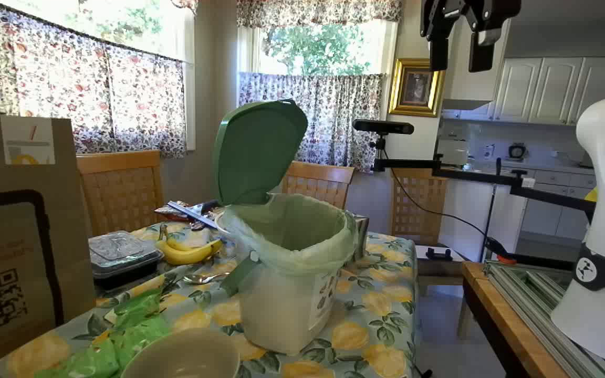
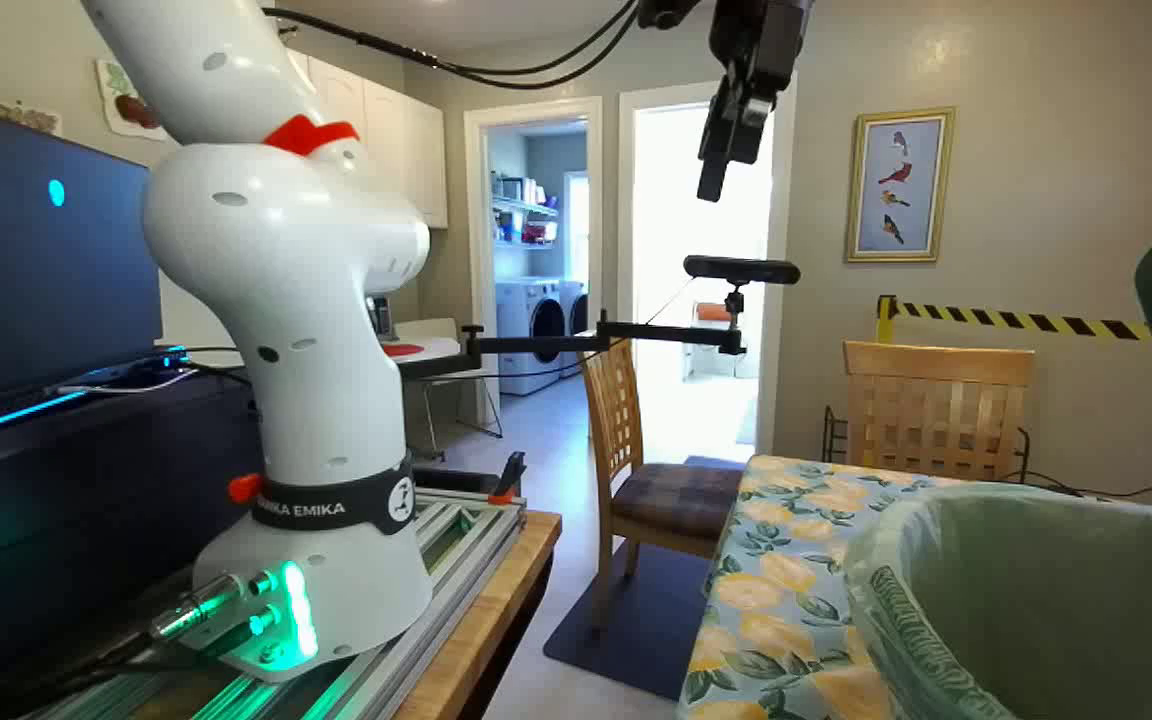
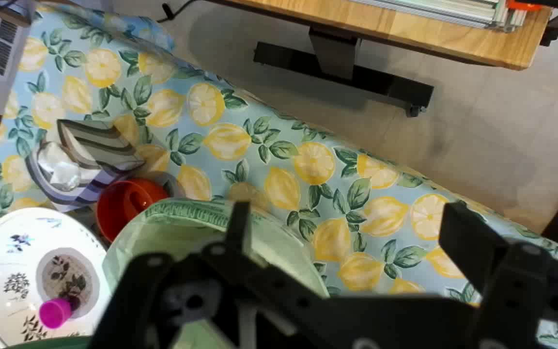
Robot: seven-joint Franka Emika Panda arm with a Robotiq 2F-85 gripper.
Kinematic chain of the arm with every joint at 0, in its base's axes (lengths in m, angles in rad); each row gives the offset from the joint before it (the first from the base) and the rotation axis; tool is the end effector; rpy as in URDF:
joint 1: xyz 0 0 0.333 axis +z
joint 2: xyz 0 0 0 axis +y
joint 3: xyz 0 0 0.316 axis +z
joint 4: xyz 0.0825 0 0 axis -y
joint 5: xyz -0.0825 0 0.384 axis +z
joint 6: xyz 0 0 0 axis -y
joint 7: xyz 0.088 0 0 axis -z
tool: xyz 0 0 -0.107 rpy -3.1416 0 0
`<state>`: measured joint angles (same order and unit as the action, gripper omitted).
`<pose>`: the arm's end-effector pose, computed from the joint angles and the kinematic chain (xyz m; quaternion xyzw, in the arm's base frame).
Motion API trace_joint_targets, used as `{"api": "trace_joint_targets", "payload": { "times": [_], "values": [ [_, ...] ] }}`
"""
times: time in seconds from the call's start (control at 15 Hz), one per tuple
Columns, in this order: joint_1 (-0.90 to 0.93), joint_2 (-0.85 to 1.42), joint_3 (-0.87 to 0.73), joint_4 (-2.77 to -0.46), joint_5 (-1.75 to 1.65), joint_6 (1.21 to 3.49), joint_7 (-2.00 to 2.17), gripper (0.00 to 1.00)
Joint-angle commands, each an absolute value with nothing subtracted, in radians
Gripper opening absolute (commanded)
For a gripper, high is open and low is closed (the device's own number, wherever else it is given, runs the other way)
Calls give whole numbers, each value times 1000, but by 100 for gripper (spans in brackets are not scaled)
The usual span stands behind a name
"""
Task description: Close the bin.
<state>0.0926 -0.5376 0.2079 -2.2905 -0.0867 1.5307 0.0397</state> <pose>0.3494 0.1093 0.5313 0.9824 0.1117 -0.0993 0.1124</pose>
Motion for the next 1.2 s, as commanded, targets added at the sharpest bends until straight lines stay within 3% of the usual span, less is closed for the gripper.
{"api": "trace_joint_targets", "payload": {
  "times": [0.0, 0.27, 0.6, 1.13],
  "values": [
    [115, -534, 191, -2288, -94, 1528, 49, 100],
    [115, -534, 191, -2288, -94, 1528, 49, 100],
    [30, -461, 82, -2226, -106, 1558, 65, 100],
    [-28, -363, -35, -2180, -167, 1900, -42, 100]
  ]
}}
